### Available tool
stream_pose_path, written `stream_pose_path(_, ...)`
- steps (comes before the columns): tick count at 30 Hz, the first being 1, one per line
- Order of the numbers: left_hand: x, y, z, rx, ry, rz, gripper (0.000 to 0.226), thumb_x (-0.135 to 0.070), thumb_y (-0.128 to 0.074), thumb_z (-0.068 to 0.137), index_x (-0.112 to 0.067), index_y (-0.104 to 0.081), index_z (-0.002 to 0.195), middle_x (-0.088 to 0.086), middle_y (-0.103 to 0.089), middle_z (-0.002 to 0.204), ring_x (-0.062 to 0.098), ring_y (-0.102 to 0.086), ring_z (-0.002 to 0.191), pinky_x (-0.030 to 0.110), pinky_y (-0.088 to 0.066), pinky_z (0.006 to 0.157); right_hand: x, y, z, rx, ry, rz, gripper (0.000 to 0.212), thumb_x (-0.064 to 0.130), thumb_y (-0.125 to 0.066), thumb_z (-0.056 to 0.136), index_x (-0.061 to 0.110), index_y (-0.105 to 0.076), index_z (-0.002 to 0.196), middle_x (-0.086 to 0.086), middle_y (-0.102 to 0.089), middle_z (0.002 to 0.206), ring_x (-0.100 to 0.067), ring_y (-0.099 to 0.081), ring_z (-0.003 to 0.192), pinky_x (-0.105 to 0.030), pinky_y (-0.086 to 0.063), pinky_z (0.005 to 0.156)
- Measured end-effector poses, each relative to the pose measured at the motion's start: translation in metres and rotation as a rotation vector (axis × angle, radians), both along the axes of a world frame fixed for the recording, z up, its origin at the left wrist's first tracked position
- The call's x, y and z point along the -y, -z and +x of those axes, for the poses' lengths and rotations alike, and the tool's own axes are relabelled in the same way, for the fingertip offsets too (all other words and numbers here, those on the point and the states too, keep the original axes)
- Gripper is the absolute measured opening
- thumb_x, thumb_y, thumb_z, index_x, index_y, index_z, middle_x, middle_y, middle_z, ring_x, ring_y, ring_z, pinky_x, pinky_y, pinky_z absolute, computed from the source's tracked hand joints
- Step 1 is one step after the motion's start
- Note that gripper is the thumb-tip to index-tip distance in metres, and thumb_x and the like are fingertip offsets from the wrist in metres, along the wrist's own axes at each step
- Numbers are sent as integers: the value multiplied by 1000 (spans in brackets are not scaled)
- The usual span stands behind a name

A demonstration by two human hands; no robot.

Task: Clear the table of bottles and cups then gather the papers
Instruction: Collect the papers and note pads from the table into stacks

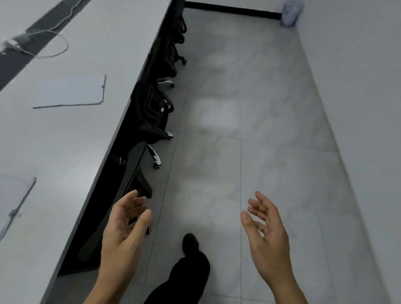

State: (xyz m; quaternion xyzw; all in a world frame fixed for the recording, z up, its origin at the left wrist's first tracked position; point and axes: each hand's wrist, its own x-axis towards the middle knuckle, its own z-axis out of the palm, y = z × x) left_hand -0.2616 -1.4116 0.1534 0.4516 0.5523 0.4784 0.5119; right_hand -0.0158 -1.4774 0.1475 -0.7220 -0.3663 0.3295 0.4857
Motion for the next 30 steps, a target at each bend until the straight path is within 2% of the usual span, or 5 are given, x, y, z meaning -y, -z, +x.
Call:
stream_pose_path(6,-107,9,38,19,-124,-58,39,-7,-59,95,-30,-57,126,-1,-66,120,13,-63,113,45,-48,103,-125,7,32,26,-120,-57,47,25,-66,92,33,-51,136,18,-62,124,4,-57,114,-15,-50,88)
stream_pose_path(11,-215,-24,46,-12,-172,-5,41,-7,-59,95,-23,-54,132,-3,-66,120,10,-64,111,35,-52,95,-250,-17,52,19,-169,-2,42,24,-65,93,30,-54,134,18,-63,123,5,-58,113,-4,-46,82)
stream_pose_path(16,-296,-25,32,-101,-305,-7,39,-10,-61,96,-28,-55,130,-7,-66,119,12,-63,112,33,-51,91,-366,-12,47,-25,-260,14,39,25,-65,93,31,-57,131,16,-63,123,3,-59,115,-12,-48,85)
stream_pose_path(24,-408,12,16,-94,-748,-211,36,-13,-63,93,-34,-60,122,-11,-69,113,14,-64,111,52,-49,101,-571,32,17,-84,-637,-101,34,25,-66,93,44,-58,120,18,-63,123,8,-56,116,-4,-46,82)
stream_pose_path(30,-482,-17,7,-123,-1088,-165,38,-12,-64,93,-28,-57,127,-6,-67,116,13,-63,111,47,-49,99,-743,12,-58,-106,-1006,-115,33,24,-66,93,37,-61,123,12,-63,124,1,-59,116,-12,-48,90)
